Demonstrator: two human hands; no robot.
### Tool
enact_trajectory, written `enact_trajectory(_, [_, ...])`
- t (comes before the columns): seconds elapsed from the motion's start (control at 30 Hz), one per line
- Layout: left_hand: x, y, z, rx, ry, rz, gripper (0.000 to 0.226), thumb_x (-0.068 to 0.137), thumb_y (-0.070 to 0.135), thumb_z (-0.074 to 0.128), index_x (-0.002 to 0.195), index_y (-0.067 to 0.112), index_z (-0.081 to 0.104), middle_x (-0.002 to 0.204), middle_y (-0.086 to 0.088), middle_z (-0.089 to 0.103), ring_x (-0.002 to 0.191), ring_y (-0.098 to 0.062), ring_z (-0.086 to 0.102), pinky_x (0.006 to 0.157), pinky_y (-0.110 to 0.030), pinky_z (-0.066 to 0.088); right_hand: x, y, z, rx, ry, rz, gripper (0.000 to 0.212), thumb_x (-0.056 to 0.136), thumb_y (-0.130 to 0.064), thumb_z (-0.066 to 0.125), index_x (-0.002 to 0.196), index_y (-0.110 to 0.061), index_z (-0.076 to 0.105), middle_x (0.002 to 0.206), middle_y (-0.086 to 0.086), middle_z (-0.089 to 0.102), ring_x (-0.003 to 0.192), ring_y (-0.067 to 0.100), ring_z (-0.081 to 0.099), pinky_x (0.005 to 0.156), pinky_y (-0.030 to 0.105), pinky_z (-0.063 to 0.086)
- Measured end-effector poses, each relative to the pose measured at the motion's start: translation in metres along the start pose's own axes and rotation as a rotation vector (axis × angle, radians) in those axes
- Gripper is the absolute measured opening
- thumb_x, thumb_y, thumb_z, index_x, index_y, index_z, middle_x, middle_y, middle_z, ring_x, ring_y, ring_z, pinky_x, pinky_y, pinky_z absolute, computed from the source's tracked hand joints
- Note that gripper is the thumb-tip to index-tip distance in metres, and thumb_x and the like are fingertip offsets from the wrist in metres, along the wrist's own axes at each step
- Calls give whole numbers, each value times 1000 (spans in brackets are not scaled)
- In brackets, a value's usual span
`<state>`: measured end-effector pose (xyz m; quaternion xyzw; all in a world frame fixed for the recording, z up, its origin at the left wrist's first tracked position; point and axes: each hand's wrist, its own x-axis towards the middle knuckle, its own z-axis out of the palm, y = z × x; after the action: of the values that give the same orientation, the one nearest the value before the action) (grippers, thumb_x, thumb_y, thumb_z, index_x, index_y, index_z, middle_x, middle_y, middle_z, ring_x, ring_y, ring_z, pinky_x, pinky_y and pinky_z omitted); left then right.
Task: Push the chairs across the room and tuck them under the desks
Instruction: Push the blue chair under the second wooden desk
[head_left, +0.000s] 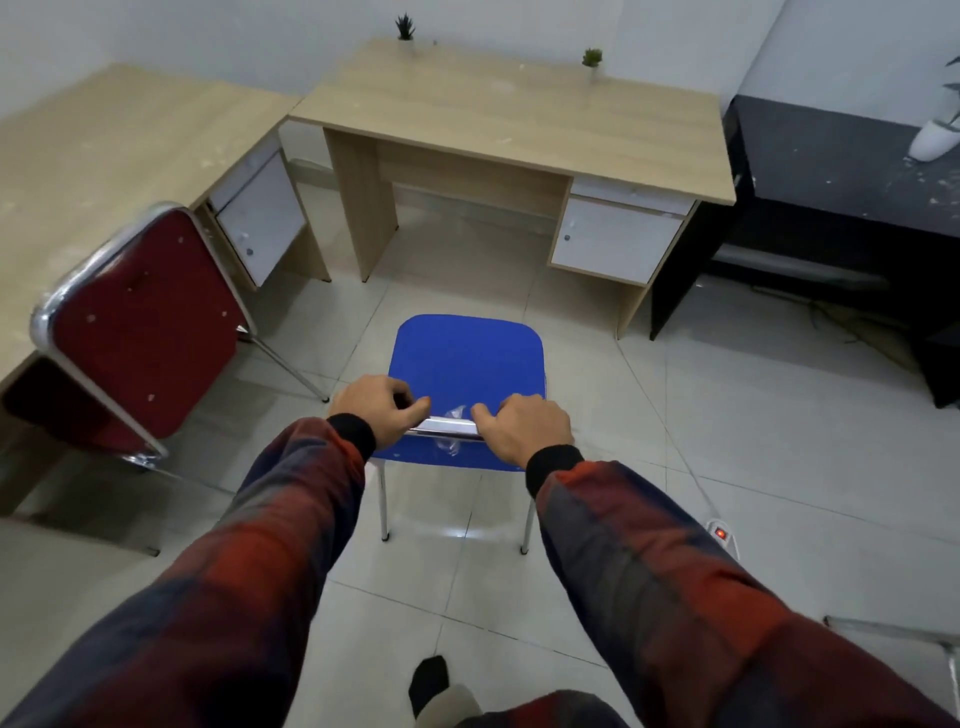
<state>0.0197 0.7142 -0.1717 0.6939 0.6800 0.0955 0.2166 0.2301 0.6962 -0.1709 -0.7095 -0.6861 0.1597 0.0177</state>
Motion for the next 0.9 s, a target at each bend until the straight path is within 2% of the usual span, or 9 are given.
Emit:
enact_trajectory(0.1, [4,-28,-18,-7,-10,-13,37,79,56,51,64,24,65,58,8,59,60,-13,55,50,-24,34,-1,-36,6,15,-12,13,55,93,-54,34,63,-12,51,66,5,55,67,26,54,64,34,45])
enact_trajectory(0.2, [10,-43,-29,3,-18,-32,37,76,57,51,67,25,67,61,9,61,63,-12,56,52,-24,34,1,-55,8,32,-22,28,55,93,-55,34,67,-11,55,70,6,59,69,26,56,68,36,49])
enact_trajectory(0.3, [22,-53,-37,8,-51,-20,30,82,49,56,70,24,67,63,9,61,63,-13,56,51,-23,35,9,-69,7,57,-26,45,57,92,-56,35,73,-9,60,72,6,61,69,26,57,69,36,52])
enact_trajectory(0.47, [51,-56,-47,8,-24,-6,29,82,48,57,67,24,65,62,10,60,62,-12,56,53,-24,36,36,-77,2,56,-17,68,54,92,-56,37,68,-11,55,68,5,56,64,25,52,62,33,44])
enact_trajectory(0.73, [98,-60,-55,9,-21,-43,31,80,49,57,67,22,65,62,8,62,64,-14,58,58,-27,47,87,-82,-4,29,-1,49,57,92,-56,38,79,-9,66,71,5,61,64,23,53,62,32,45])
enact_trajectory(0.9, [129,-57,-60,31,-16,-51,28,83,46,56,71,22,66,64,7,62,65,-14,58,56,-25,38,120,-83,-13,41,-12,40,59,91,-59,38,75,-9,65,68,4,58,65,25,55,63,33,46])
